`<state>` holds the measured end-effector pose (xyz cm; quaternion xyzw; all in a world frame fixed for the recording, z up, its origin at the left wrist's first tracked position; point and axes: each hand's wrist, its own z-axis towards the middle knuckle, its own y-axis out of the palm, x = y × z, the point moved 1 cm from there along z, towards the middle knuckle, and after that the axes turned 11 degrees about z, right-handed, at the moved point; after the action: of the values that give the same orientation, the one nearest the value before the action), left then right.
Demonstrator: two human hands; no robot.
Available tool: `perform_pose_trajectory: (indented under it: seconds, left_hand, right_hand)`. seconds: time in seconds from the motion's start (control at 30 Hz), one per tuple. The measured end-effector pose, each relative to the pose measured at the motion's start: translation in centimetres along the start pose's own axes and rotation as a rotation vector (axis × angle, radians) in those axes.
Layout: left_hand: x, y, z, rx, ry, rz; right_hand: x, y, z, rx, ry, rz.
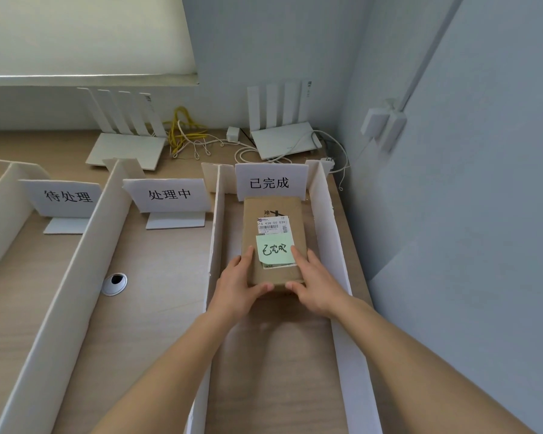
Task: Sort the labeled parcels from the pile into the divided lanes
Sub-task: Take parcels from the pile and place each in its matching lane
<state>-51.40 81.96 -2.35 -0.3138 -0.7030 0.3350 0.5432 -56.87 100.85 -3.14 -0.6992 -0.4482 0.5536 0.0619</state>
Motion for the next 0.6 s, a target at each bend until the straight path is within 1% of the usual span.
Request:
perform_pose_trajectory:
  seconds: [0.4, 0.6]
  left_hand:
    - [0.1, -0.1, -0.3, -0.011, -0.015, -0.022]
    - [0.9, -0.6, -1.0, -0.041, -0.036, 0.014]
  right_hand:
    - [-0.4, 0.1, -0.1, -0.023, 0.051, -0.003]
    - [-2.4, -0.2, -1.7, -0.022, 0.109, -0.084]
